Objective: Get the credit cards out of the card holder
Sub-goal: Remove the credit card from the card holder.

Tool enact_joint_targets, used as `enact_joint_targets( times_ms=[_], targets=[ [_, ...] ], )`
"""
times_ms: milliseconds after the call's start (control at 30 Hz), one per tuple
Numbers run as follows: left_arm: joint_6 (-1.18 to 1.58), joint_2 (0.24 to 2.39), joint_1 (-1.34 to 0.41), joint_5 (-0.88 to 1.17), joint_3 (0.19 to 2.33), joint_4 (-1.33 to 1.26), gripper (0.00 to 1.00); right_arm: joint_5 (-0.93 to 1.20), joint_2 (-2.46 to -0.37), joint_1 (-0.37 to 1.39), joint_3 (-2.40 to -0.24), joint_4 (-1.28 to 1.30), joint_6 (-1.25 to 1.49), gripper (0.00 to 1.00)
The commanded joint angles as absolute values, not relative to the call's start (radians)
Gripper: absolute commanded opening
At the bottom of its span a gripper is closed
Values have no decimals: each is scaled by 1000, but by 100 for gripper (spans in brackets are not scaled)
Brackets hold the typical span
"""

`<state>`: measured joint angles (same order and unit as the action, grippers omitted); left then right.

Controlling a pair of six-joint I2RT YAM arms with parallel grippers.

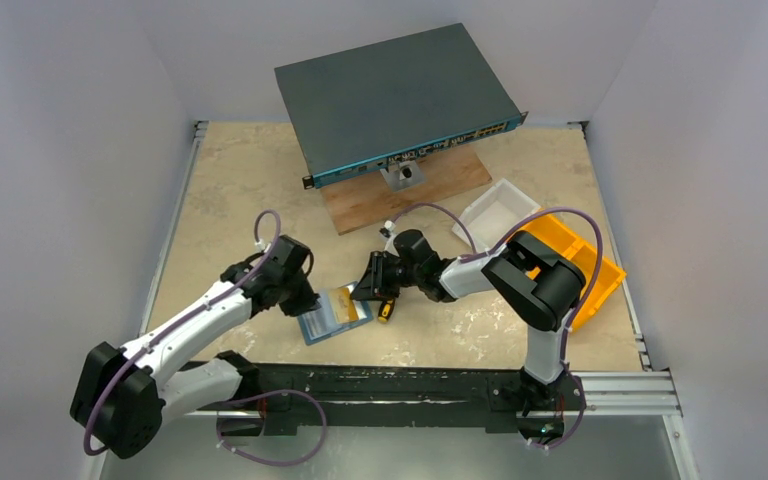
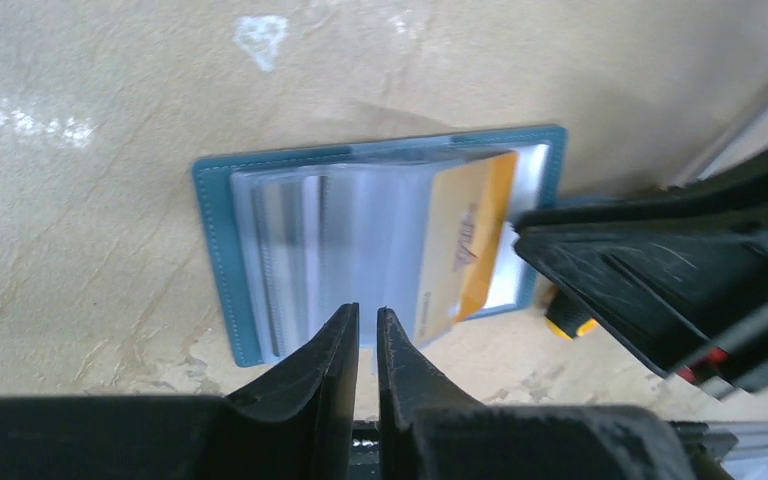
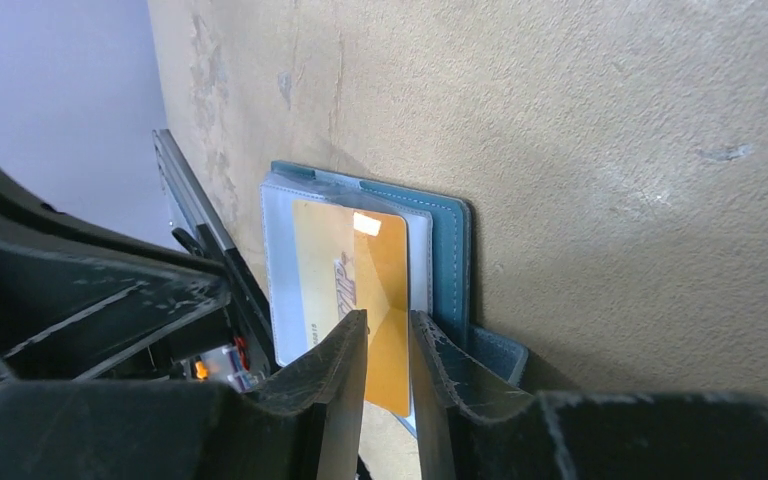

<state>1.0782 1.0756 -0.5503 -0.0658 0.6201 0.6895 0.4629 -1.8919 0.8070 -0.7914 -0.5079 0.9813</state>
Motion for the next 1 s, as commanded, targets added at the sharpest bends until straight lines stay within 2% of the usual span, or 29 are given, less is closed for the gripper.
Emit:
enact_joint_targets(
  times_ms=[0,200,300,333,500,600,867,967],
  targets=[
    [991,1052,-549,8,681,669,12,439,-1911,812,-807,-427,936,23],
    [974,1123,-553,93,671,547,11,438,-1914,814,-820,-414,933,23],
    [980,1177,-553,76,661,532,0,438,-1913,815,-826,-404,928,23],
    [986,1196,-553,64,654,534,0,438,-1913,815,-828,-400,926,24],
    [1044,1269,-553,-29,602,557,0,435,-1907,816,-836,-380,912,34],
    [1074,1327,-553,-50,586,561,0,437,-1911,816,-839,-369,905,37],
    [1098,1364,-553,-63,559,554,0,454,-1919,835,-856,-372,900,36],
    [1102,1363,-553,-73,560,567,0,459,-1916,844,-861,-374,898,29]
  ],
)
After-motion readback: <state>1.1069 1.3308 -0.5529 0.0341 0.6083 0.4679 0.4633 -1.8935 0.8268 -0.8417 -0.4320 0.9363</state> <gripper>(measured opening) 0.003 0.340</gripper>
